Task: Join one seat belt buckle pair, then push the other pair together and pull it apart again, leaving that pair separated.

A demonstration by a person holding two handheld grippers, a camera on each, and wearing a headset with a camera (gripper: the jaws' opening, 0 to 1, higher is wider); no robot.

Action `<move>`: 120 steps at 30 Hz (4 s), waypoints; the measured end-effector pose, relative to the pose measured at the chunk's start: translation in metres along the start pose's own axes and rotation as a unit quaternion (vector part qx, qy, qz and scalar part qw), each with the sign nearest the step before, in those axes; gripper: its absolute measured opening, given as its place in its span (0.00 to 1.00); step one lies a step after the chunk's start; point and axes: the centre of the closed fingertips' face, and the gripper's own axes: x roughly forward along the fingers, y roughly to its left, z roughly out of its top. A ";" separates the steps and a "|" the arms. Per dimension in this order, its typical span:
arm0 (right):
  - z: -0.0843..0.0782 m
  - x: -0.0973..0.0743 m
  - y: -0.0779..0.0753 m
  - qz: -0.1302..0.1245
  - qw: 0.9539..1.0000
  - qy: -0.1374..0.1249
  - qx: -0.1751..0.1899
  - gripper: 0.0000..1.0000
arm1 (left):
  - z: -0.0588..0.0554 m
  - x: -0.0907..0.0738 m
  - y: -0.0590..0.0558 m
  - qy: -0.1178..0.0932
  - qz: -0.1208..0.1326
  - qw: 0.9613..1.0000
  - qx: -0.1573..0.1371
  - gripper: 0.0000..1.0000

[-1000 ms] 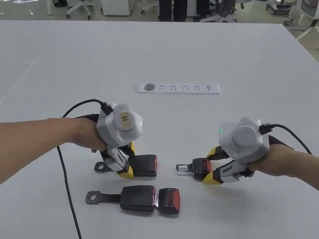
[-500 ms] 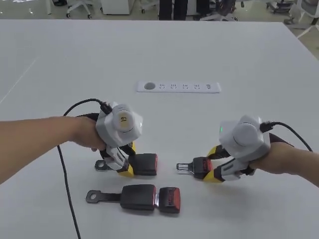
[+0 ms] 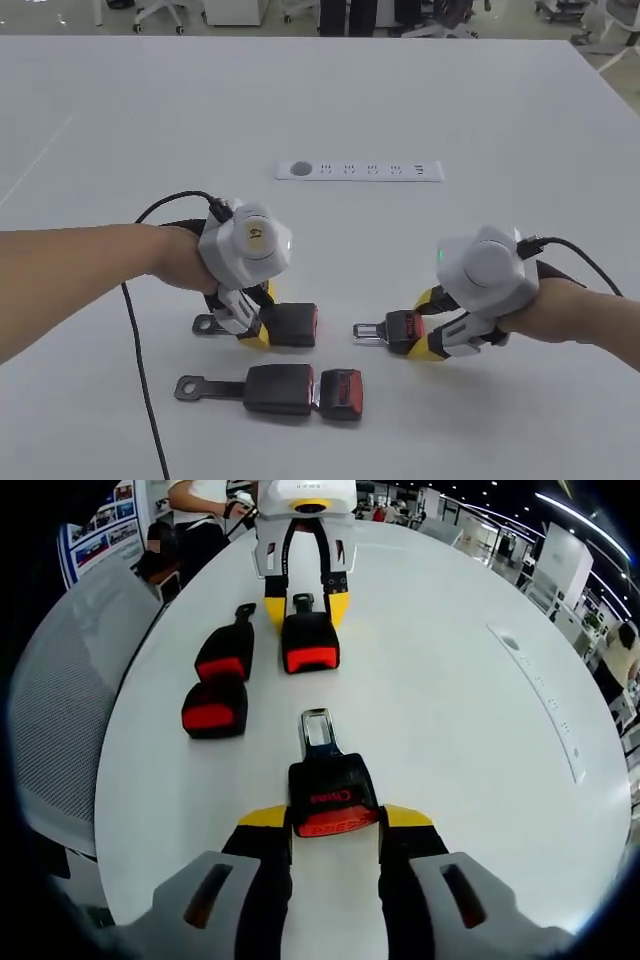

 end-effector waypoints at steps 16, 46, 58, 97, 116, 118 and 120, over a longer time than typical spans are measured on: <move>0.008 0.003 0.002 -0.001 1.000 -0.004 0.001 0.31 | 0.001 -0.001 -0.003 0.008 0.005 1.000 -0.010 0.32; 0.032 0.017 0.004 -0.001 1.000 -0.014 -0.001 0.31 | 0.000 -0.001 -0.001 0.011 0.006 1.000 -0.012 0.31; 0.043 0.023 0.008 0.003 1.000 -0.021 -0.001 0.31 | -0.001 0.000 0.000 0.013 0.006 1.000 -0.013 0.31; 0.056 0.033 0.014 0.001 0.998 -0.060 0.015 0.30 | 0.001 0.000 -0.001 0.006 0.009 1.000 -0.017 0.31; 0.058 0.035 0.014 -0.007 0.998 -0.058 0.015 0.29 | -0.001 0.001 -0.001 0.001 0.011 1.000 -0.012 0.30; 0.060 0.035 0.015 -0.007 0.998 -0.059 0.016 0.29 | -0.001 0.001 0.000 0.001 0.012 1.000 -0.012 0.30; 0.061 0.037 0.014 -0.006 0.998 -0.060 0.016 0.29 | -0.002 0.002 0.001 0.001 0.012 1.000 -0.010 0.30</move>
